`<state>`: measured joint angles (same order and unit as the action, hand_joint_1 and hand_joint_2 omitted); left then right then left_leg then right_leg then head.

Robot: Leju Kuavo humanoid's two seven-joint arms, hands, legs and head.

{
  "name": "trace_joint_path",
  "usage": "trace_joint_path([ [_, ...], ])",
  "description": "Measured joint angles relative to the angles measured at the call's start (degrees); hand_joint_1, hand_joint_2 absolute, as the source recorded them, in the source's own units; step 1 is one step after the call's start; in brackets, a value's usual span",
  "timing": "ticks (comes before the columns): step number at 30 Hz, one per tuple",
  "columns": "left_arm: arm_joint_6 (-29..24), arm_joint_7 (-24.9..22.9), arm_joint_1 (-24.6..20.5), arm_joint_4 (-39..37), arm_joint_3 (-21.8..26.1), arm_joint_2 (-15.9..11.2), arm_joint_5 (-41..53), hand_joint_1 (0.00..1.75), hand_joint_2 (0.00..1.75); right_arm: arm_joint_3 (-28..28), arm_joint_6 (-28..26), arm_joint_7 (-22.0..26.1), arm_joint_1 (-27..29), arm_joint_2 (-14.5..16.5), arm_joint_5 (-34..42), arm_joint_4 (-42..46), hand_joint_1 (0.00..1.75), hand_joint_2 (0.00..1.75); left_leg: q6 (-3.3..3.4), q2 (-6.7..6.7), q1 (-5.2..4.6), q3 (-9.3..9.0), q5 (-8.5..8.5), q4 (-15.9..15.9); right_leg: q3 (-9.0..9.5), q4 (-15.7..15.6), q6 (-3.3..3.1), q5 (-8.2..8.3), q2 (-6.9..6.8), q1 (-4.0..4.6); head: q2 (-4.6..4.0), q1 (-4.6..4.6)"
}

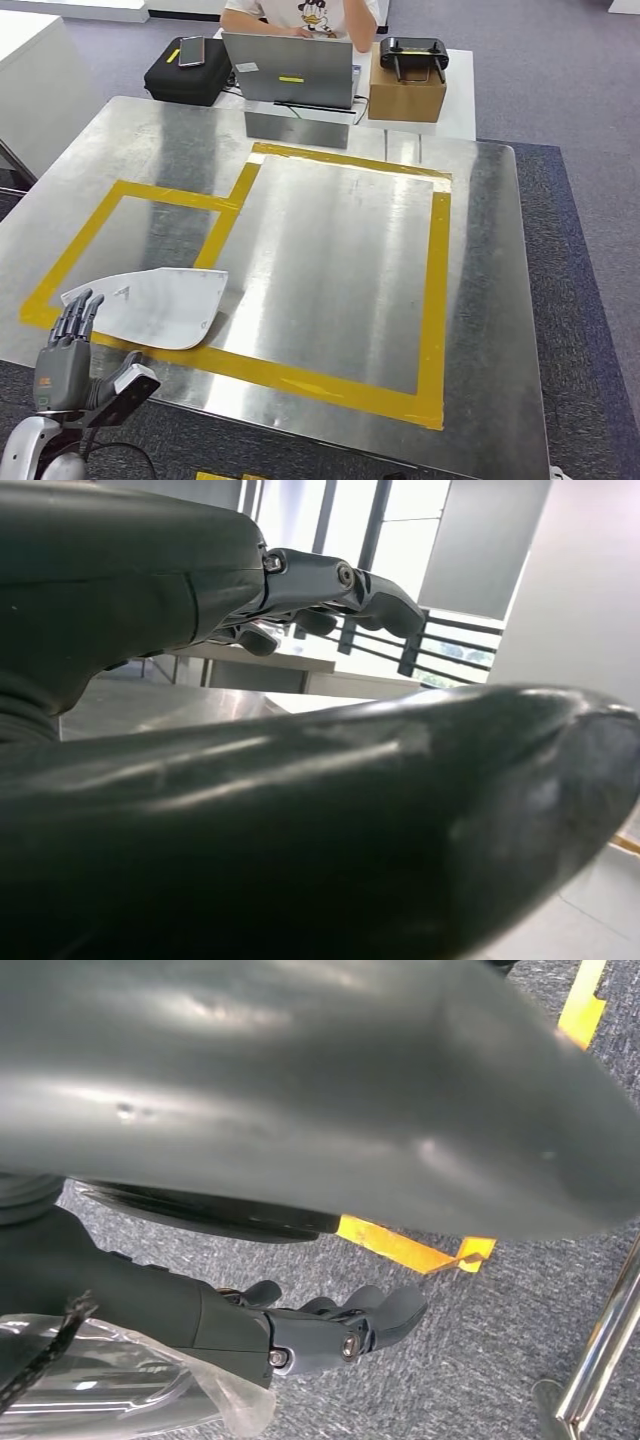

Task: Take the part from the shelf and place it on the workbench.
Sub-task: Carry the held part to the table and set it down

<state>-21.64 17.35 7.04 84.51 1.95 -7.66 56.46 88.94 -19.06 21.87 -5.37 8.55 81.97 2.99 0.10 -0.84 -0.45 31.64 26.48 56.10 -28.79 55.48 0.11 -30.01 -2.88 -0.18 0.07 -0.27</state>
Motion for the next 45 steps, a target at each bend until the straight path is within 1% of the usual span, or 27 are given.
trace_joint_path([
  [28, 0.03, 0.00, 0.01, 0.14, 0.15, 0.16, 0.00, 0.00, 0.00, 0.00, -0.02, 0.01, 0.00, 0.00, 0.03, 0.00, 0.00, 0.00, 0.01, 0.00, 0.00, 0.00, 0.01, 0.00, 0.00, 0.00, 0.00, 0.00, 0.00, 0.00, 0.00, 0.00],
  [38, 1.08, -0.73, 0.01, 0.20, 0.02, 0.40, 0.34, 0.00, 0.00, 0.00, -0.18, -0.18, 0.00, -0.02, 0.33, -0.02, 0.00, 0.00, 0.05, 0.00, 0.00, 0.00, 0.04, 0.00, -0.01, 0.00, 0.01, -0.01, 0.00, 0.00, 0.00, 0.00],
  [40, 1.20, -1.03, 0.01, 0.19, 0.02, 0.44, 0.49, 0.00, 0.00, 0.00, -0.10, -0.30, 0.00, -0.02, 0.42, -0.02, 0.00, 0.00, 0.19, -0.01, -0.07, 0.02, 0.17, 0.14, 0.01, -0.06, 0.07, 0.00, -0.01, -0.07, 0.00, -0.01],
  [45, 1.79, -1.41, 0.03, 0.19, 0.11, 0.58, 0.06, 0.00, 0.00, 0.00, 0.04, -0.52, 0.00, -0.02, 0.79, -0.02, 0.00, 0.00, 0.82, 0.01, -0.21, 0.04, 0.56, 0.55, 0.25, -0.12, 0.46, -0.06, -0.16, -0.21, 0.00, -0.03],
])
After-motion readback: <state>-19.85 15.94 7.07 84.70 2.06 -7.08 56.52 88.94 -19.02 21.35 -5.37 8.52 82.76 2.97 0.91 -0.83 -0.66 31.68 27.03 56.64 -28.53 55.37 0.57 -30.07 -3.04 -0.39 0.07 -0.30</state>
